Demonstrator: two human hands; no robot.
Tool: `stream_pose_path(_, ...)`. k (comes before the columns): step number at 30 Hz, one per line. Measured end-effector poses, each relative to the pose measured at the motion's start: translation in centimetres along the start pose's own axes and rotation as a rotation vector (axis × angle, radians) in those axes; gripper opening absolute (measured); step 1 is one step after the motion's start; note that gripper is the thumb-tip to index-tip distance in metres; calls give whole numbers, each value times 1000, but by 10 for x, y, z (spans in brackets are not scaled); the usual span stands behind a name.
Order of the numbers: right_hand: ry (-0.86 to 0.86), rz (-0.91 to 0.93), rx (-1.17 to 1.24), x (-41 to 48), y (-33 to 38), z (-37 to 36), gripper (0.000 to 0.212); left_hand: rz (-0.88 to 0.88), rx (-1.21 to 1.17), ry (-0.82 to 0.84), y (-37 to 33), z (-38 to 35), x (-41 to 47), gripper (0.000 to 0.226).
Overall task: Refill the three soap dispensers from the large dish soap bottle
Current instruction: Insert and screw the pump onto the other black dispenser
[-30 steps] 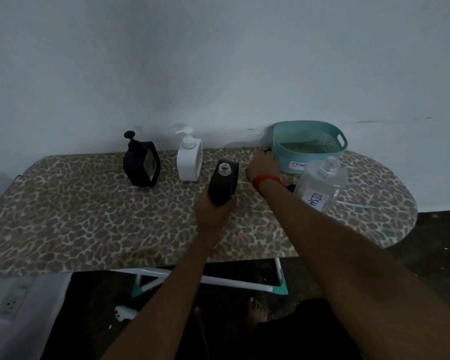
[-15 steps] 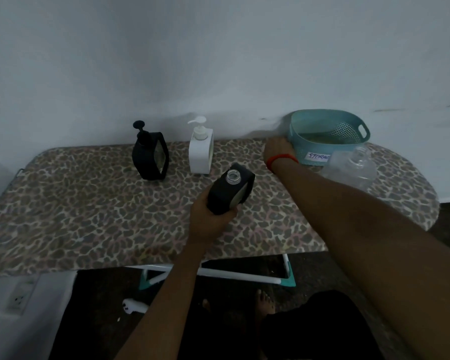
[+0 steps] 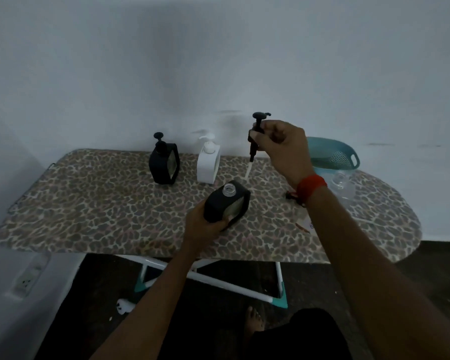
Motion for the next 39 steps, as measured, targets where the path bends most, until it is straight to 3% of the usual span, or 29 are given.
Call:
stream_pose_path(4, 38, 33, 217, -40, 48, 20, 25, 9, 16, 77, -38, 10, -38, 52)
stream_pose_path(11, 142, 225, 278, -104, 111, 37, 23, -125, 65, 118, -106, 20, -103, 47)
stream_pose_path(22, 244, 273, 58, -148, 102, 28, 18, -181, -25, 112, -156, 24, -121, 49)
stream_pose_path(29, 343, 335, 164, -153, 105, 27, 26, -201, -78, 111, -175, 25, -117, 45)
stream_pose_path(39, 197, 253, 88, -145, 107, 32, 33, -235, -141, 108, -192, 15, -118, 45)
Point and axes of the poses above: each hand's wrist, its own x-axis towards the middle knuckle, its own z-axis out of the back of the hand, y = z × x, the point moved 10 cm from there along x, towards the middle knuckle, and after that the axes turned 15 degrees about -x, right-handed, at the moved point
